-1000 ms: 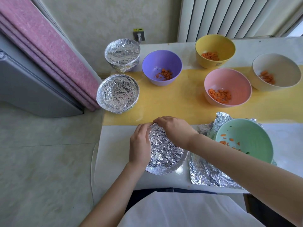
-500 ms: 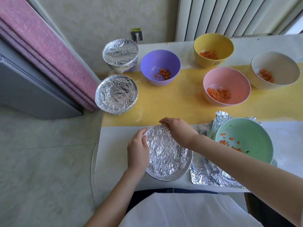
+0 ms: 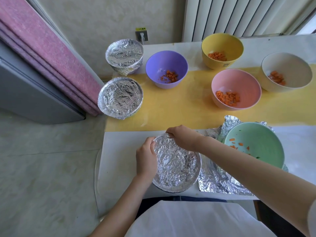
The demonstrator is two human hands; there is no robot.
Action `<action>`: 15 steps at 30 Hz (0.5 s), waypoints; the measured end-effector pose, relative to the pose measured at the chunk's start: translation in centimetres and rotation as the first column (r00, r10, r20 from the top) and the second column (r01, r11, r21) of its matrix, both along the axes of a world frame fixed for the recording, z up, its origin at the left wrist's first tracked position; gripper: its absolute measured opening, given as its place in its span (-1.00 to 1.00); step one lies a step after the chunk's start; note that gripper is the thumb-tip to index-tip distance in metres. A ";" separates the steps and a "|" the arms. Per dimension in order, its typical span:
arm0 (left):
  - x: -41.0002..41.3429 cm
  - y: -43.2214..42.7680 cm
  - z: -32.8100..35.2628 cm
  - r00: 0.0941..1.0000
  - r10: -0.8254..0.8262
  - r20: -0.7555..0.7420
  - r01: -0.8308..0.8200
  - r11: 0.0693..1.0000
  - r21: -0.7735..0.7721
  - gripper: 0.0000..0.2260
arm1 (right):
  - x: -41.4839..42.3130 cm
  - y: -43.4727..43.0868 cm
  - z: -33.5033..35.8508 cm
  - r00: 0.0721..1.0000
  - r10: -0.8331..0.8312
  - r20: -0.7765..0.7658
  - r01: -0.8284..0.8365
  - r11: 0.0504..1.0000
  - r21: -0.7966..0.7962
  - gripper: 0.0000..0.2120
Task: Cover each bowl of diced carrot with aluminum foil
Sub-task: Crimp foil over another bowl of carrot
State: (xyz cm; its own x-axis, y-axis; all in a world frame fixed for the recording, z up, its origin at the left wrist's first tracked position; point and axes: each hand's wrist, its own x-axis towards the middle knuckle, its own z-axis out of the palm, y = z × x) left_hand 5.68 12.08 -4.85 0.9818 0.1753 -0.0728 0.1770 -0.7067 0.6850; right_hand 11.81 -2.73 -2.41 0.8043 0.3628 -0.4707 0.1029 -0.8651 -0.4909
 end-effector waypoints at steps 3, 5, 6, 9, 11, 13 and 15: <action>-0.3 0.0 0.1 1.000 -0.007 0.027 0.006 1.000 0.011 -0.83 | -0.1 0.6 0.2 1.000 -0.009 0.001 0.009 0.999 0.036 -0.72; -0.6 0.0 0.3 0.999 -0.016 0.051 0.016 1.000 0.005 -0.84 | 0.0 0.7 0.6 0.999 -0.033 -0.022 0.034 0.997 0.075 -0.70; -0.8 0.0 0.3 0.998 -0.022 0.058 0.022 1.000 0.002 -0.86 | 0.0 0.6 0.7 0.998 -0.042 -0.046 0.047 0.994 0.097 -0.70; -0.9 -0.2 0.3 0.996 -0.057 0.070 0.056 0.998 0.020 -0.89 | 0.0 0.0 0.7 0.994 -0.062 -0.088 0.075 0.986 0.148 -0.69; -0.8 -0.4 0.3 0.995 -0.072 0.069 0.070 0.997 0.025 -0.88 | -0.2 -0.2 0.7 0.994 -0.066 -0.083 0.079 0.983 0.165 -0.69; -0.7 -0.6 0.4 0.993 -0.077 0.085 0.078 0.997 0.000 -0.87 | -0.5 -0.4 0.7 0.997 -0.050 -0.056 0.059 0.984 0.168 -0.69; -0.6 -0.7 0.5 0.989 -0.083 0.124 0.087 0.996 -0.032 -0.87 | -0.6 -0.7 0.6 0.999 -0.039 -0.037 0.045 0.981 0.186 -0.67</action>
